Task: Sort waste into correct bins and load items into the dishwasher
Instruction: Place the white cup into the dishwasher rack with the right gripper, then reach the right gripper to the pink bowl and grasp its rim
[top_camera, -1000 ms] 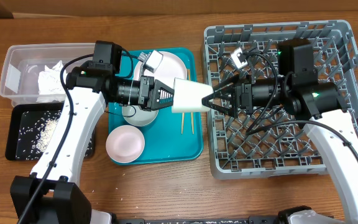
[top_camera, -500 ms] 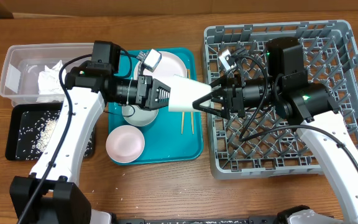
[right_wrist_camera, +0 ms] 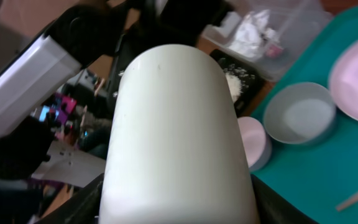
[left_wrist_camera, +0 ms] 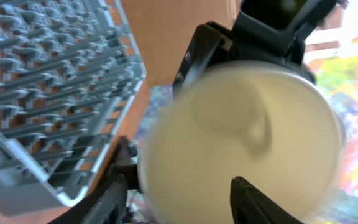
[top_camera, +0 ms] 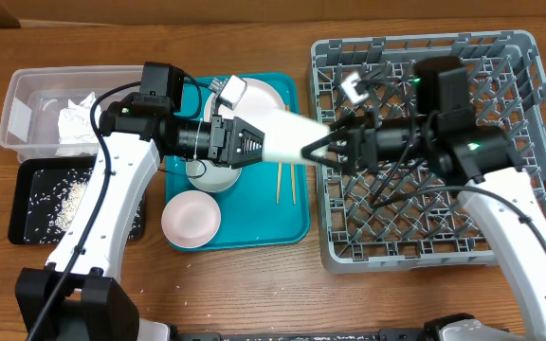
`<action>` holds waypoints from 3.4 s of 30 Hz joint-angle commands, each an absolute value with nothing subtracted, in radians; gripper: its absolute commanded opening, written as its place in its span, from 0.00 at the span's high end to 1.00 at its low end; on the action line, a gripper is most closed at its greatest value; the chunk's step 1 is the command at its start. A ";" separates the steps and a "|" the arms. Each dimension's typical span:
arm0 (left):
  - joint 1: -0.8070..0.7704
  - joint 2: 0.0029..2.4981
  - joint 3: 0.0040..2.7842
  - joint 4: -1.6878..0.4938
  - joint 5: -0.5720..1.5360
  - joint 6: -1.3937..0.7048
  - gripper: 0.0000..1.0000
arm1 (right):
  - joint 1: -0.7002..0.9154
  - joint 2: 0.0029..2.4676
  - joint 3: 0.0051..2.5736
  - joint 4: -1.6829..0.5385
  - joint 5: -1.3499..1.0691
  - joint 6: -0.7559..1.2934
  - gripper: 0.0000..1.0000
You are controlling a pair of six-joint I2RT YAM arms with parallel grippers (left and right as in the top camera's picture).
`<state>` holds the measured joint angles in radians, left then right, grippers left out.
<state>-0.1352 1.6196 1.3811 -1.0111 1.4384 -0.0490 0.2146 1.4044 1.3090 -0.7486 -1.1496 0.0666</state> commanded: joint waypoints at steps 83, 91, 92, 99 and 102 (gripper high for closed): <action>0.158 1.608 1.731 -1.316 0.100 -0.183 0.00 | 0.982 1.907 1.401 -0.720 -0.109 0.686 0.43; 0.158 1.608 1.731 -1.316 0.100 -0.183 0.00 | 0.982 1.998 1.401 -0.636 -0.114 0.693 0.45; 0.158 1.608 1.731 -1.316 0.100 -0.183 0.00 | 0.982 2.002 1.401 -0.627 -0.114 0.693 0.46; 0.157 1.608 1.731 -1.316 0.100 -0.183 0.00 | 0.982 2.011 1.401 -0.596 -0.098 0.711 0.64; 0.157 1.608 1.731 -1.316 0.100 -0.183 0.00 | 0.982 2.013 1.400 -0.617 -0.098 0.711 0.72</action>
